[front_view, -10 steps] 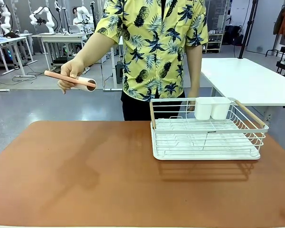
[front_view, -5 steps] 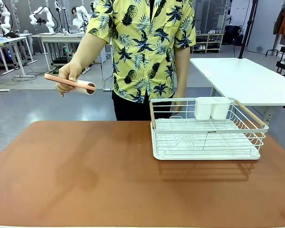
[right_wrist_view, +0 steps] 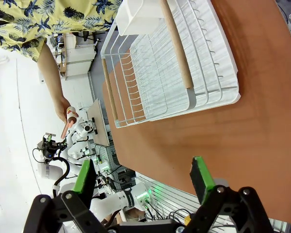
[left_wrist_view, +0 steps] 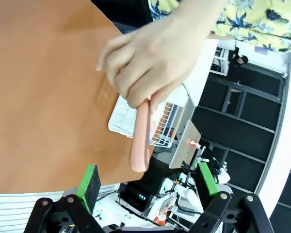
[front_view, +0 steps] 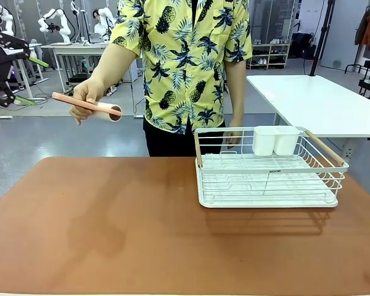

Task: Clean the table.
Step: Pick up the Lint Roller when the human hands it over.

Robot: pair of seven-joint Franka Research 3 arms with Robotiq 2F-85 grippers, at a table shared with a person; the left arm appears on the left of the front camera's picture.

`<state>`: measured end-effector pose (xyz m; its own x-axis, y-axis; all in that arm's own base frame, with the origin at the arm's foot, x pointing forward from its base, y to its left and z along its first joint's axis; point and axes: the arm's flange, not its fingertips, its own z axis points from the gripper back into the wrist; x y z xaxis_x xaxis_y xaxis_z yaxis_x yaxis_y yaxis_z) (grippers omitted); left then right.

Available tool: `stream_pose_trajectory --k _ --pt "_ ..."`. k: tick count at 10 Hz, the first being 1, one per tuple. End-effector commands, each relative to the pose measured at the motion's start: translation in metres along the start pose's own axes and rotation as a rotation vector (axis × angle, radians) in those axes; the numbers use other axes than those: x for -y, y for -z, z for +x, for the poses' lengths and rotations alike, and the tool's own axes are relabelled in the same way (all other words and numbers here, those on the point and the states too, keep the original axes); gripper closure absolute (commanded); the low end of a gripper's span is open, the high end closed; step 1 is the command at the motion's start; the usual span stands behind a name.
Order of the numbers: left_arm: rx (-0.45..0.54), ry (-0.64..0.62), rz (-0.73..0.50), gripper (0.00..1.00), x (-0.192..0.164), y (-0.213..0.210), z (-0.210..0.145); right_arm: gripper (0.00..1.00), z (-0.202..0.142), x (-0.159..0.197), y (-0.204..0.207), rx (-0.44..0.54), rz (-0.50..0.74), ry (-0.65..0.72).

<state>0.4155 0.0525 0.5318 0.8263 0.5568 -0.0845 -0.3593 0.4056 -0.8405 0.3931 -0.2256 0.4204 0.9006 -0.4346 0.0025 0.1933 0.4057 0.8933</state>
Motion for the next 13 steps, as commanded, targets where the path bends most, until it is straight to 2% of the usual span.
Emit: stream_pose_trajectory --k 1,2,3,6,9,13 --pt "0.035 -0.032 0.050 0.00 -0.003 0.015 -0.012 0.00 -0.001 -0.003 -0.002 0.004 0.003 -0.003" --pt "-0.006 -0.061 0.021 0.00 -0.003 0.021 -0.014 0.00 -0.001 -0.003 -0.002 0.004 0.003 -0.003" --pt "0.039 -0.052 0.021 0.00 -0.005 0.026 -0.015 0.00 -0.001 -0.003 -0.002 0.004 0.003 -0.003" --pt "0.038 -0.053 0.034 0.00 -0.013 0.046 -0.017 0.00 -0.001 -0.003 -0.002 0.004 0.003 -0.003" --pt "0.091 -0.010 0.024 0.00 -0.012 0.061 -0.013 0.00 -0.001 -0.003 -0.002 0.004 0.003 -0.003" --pt "0.105 -0.014 0.043 0.00 -0.010 0.071 -0.004 0.00 -0.001 -0.003 -0.002 0.004 0.003 -0.003"
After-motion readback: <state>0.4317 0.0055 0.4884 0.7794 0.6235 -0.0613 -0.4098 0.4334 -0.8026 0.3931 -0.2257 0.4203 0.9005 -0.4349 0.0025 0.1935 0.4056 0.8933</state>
